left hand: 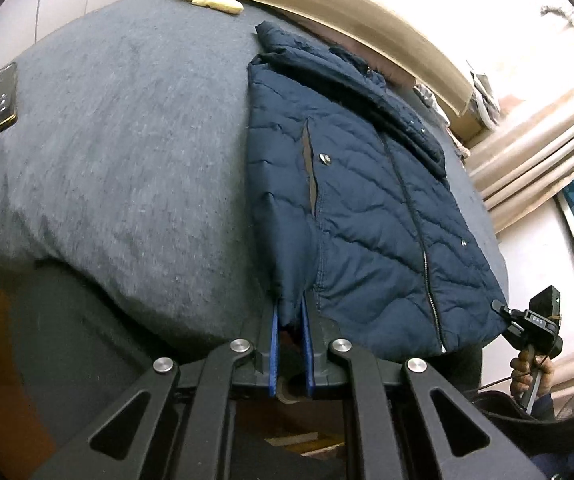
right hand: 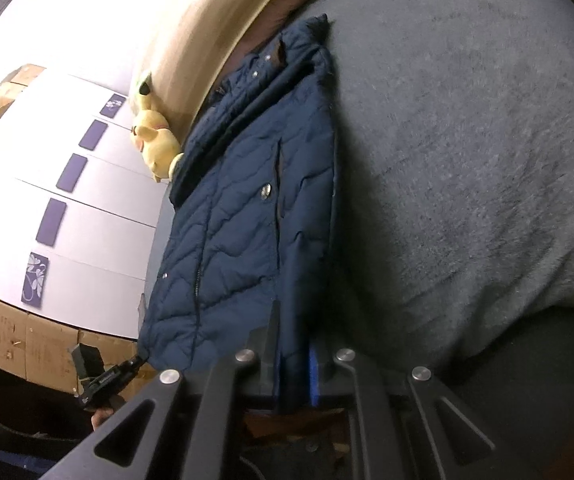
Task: Fold large clothes
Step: 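Lift the hem with both tools and fold it toward the collar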
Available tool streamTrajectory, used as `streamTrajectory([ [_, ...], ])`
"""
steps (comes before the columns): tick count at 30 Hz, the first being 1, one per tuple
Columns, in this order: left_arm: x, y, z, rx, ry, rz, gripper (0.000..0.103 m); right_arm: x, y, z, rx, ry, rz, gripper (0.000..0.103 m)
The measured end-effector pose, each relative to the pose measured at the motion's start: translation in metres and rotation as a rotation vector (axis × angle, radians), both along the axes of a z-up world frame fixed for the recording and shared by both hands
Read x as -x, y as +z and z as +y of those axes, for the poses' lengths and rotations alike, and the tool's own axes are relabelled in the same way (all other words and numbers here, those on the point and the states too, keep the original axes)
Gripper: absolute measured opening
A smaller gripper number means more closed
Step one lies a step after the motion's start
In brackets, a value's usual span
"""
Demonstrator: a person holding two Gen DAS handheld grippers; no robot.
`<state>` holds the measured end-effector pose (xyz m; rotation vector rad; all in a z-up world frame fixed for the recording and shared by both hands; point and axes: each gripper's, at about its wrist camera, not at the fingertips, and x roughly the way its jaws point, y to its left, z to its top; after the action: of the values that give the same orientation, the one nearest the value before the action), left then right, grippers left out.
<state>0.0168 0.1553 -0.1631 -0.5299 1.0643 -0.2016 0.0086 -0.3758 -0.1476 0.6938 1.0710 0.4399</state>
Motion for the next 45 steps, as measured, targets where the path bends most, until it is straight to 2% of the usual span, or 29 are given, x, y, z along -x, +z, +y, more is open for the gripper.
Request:
streamTrajectory([
  [5, -0.014, 0.029, 0.013, 0.039, 0.008, -0.066, 0.01, -0.002, 0.013, -0.003, -0.038, -0.001, -0.023, 0.01],
  [11, -0.045, 0.073, 0.019, 0.074, 0.005, -0.225, 0.01, -0.024, 0.043, -0.011, -0.177, -0.039, -0.157, 0.01],
  [17, -0.094, 0.101, 0.018, 0.086, 0.02, -0.347, 0.01, -0.075, 0.072, 0.002, -0.237, -0.074, -0.277, 0.01],
  [21, -0.121, 0.11, 0.023, 0.08, 0.058, -0.384, 0.01, -0.108, 0.086, 0.005, -0.264, -0.102, -0.322, 0.01],
  [34, -0.24, 0.145, 0.019, -0.017, 0.087, -0.485, 0.01, -0.241, 0.123, 0.027, -0.23, -0.147, -0.378, 0.01],
  [41, -0.328, 0.137, 0.017, -0.078, 0.111, -0.469, 0.01, -0.319, 0.118, 0.031, -0.194, -0.206, -0.343, 0.01],
  [45, -0.378, 0.113, 0.014, -0.113, 0.116, -0.417, 0.01, -0.372, 0.097, 0.032, -0.157, -0.254, -0.273, 0.01],
])
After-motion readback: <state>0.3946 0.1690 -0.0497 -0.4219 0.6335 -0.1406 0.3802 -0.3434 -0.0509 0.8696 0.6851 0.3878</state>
